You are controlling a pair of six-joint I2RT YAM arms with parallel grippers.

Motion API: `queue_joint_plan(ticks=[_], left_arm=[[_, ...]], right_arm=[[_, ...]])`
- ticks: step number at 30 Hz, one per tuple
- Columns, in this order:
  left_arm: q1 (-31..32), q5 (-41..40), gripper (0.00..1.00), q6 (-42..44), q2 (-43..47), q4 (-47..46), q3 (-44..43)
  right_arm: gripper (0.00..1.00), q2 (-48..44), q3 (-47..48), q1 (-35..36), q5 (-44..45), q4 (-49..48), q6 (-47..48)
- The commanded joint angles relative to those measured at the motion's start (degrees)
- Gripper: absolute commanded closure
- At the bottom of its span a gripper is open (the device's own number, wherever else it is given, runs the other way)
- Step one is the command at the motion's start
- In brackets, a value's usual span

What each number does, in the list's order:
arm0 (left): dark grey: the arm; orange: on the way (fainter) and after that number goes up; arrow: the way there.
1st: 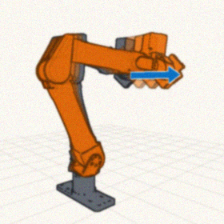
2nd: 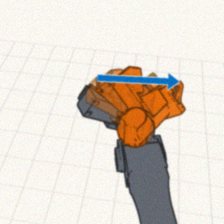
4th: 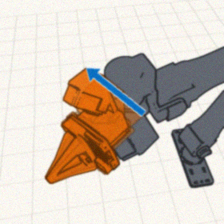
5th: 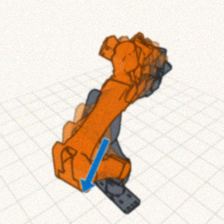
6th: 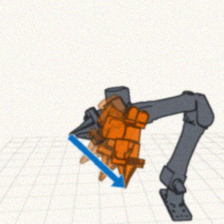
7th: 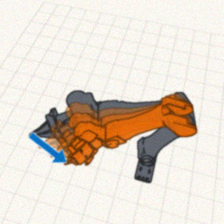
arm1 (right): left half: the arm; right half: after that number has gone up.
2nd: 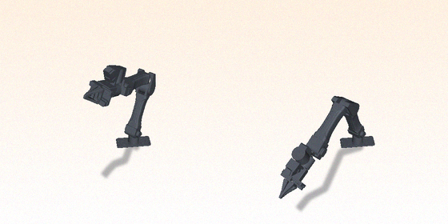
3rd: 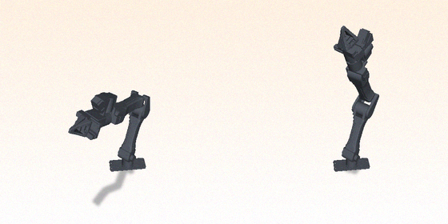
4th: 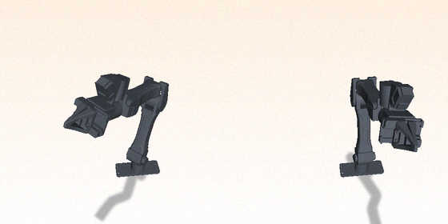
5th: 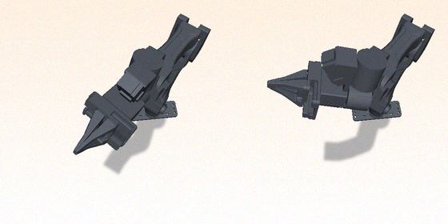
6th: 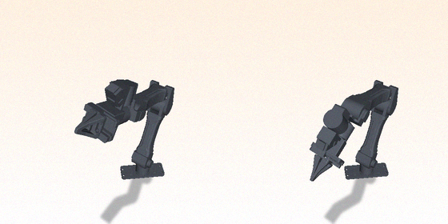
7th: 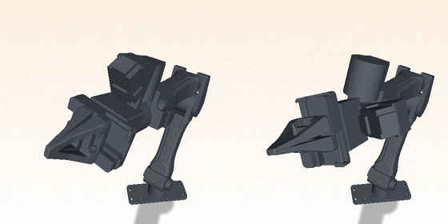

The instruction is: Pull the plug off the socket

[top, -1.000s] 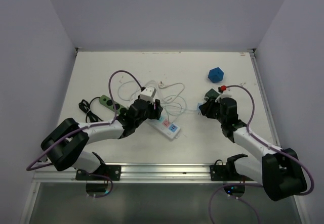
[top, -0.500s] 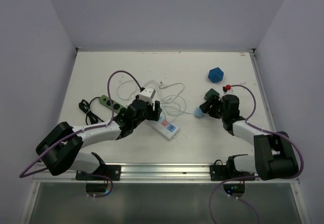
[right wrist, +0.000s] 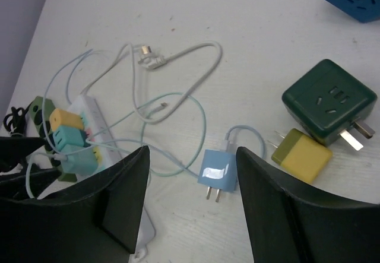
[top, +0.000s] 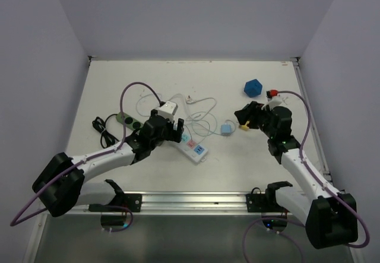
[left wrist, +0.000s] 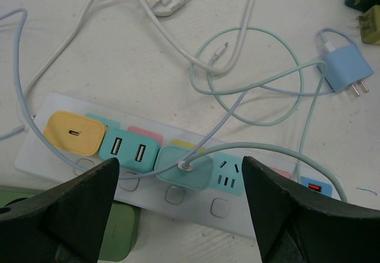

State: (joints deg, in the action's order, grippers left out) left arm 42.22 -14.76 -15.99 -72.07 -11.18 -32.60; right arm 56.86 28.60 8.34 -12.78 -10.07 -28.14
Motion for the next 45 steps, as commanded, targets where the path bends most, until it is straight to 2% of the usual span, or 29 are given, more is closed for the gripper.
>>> queue_joint_plan(ticks=[1,5,8,11,15,18,21,23,24,26,30,33,39,44,45], left_arm=[[-0.2,1.9,0.12,0.7,2.7,2.3,-2.2],[-0.2,3.0,0.12,-1.1,5.8,5.4,-1.1],[-0.2,3.0,0.12,-3.4,9.0,11.1,-1.6],[-0.3,1.8,0.12,-5.6,13.4,16.5,0.0],[-0.3,-0.3,0.12,-8.9,18.8,18.7,2.0],[-0.3,-7.4,0.11,-13.4,21.9,21.5,1.9],[-0.4,-13.6,0.09,-14.9,24.7,25.2,0.2],[-0.4,-18.3,0.09,-16.3,26.1,28.3,-0.6],[-0.4,-22.2,0.09,-18.6,28.1,29.8,-0.8],[-0.4,-23.6,0.09,-19.5,30.6,30.3,1.0],[-0.5,-21.9,0.07,-19.4,36.1,28.1,4.7],[-0.5,-22.1,0.07,-20.2,37.3,29.4,5.5],[-0.5,-22.0,0.06,-20.1,37.4,28.1,7.9],[-0.5,-21.4,0.05,-19.6,37.4,28.1,7.8],[-0.5,-21.4,0.05,-19.5,37.4,28.2,7.9]], right_arm=[[0.37,-1.9,3.2,2.6,-5.2,2.6,3.5],[0.46,-1.8,5.5,9.5,-5.7,4.5,8.0],[0.46,-1.4,7.4,17.6,-6.2,5.5,10.8],[0.43,-1.7,9.0,22.5,-6.3,6.7,13.5],[0.45,-1.2,10.1,26.7,-7.6,4.0,13.4],[0.45,3.2,13.4,31.6,-6.9,5.7,15.0],[0.42,9.0,18.4,39.0,3.5,11.5,17.8],[0.42,13.2,19.5,41.2,1.7,11.0,18.0],[0.41,14.4,19.9,41.6,-3.8,8.2,18.4],[0.4,18.9,20.8,42.2,-5.1,6.5,18.4],[0.41,27.8,26.9,42.6,0.8,9.8,18.7],[0.41,31.3,26.8,42.6,-0.1,5.3,17.5],[0.41,39.6,33.5,42.8,11.4,9.2,17.8],[0.39,46.5,36.8,42.9,12.5,7.4,18.3],[0.39,47.5,38.7,42.8,14.9,8.4,18.6]])
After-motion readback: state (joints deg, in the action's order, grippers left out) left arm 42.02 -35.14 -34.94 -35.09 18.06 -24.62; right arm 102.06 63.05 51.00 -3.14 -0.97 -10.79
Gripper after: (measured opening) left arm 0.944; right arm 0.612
